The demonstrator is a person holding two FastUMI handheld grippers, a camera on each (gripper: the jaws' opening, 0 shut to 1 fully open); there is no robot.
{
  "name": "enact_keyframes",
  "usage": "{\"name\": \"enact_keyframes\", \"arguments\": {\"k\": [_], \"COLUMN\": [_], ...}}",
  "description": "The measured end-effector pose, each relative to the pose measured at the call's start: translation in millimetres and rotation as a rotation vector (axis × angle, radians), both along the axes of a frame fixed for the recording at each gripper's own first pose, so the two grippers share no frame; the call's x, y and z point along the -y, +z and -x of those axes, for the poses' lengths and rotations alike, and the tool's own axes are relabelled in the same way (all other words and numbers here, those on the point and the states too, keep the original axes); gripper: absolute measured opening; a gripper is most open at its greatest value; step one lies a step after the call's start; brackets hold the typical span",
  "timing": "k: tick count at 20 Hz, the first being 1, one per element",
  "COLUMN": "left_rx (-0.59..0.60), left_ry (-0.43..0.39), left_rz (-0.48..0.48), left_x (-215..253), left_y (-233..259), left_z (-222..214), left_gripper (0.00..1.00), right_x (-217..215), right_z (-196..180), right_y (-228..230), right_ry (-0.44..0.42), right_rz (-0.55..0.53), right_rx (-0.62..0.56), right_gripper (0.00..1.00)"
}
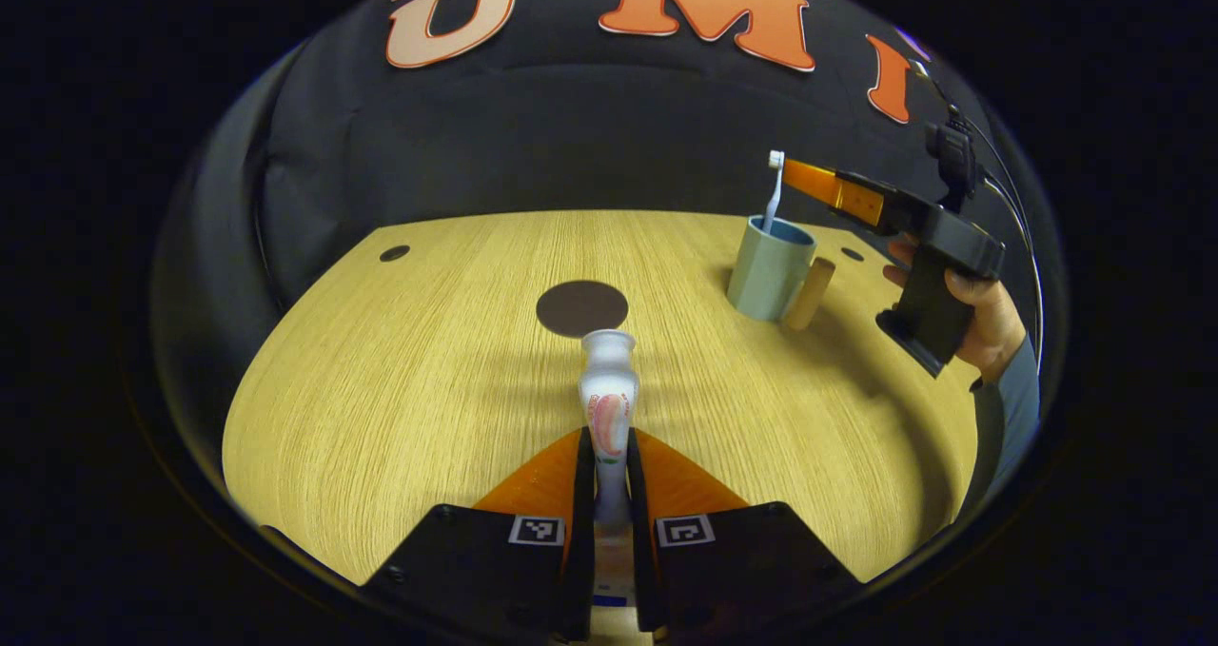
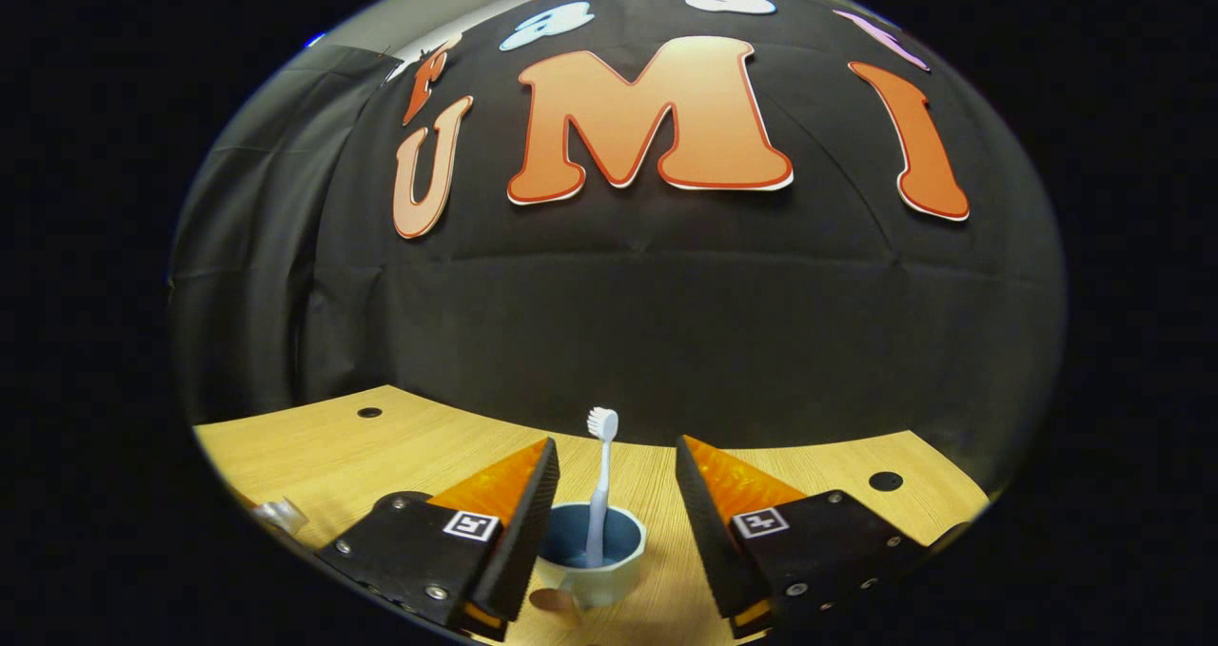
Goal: Put the toothbrush and toothpaste on the desktop into the cup, then pick up the cup and place it on the coaster on the desktop.
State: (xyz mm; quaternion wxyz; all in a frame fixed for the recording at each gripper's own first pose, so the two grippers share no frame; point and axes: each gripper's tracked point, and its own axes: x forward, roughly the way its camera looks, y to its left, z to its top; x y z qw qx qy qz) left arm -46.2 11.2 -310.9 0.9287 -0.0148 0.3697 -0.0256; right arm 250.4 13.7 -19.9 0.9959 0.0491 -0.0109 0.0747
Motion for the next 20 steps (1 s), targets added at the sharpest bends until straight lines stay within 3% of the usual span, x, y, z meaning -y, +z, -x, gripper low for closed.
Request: {"name": "enact_keyframes", "arguments": {"k": [2,5,14,20], "left_rx": [0.076,0.212,0.584,0.702], "left_ry": [-0.017,-0.049,-0.075,-0.127], "left_rz": [0.0,0.031,0.187,0.259], "left_x": [10.7,33.0,97.1,138.6], "left_y": [19.3,53.9,147.5,163.9], "left_z": [-9.8,-33.6,-117.7,-171.2], "left_gripper": [0.22,0.21,0.21,0.21], "right_x": [7.6,23.8,84.6,128.0], "right_z": [18.5,47.5,132.4,176.9], "right_y": [2.4,6.1,15.5,6.3], "right_ry": [0.003,-0.007,-0.074,-0.146], "right_rz": [-0.005,-0.027,-0.024,0.026], "right_rx": [-0.022,-0.043,-0.01,0.011], "right_gripper": [0.86,0.96,0.97,0.97]}}
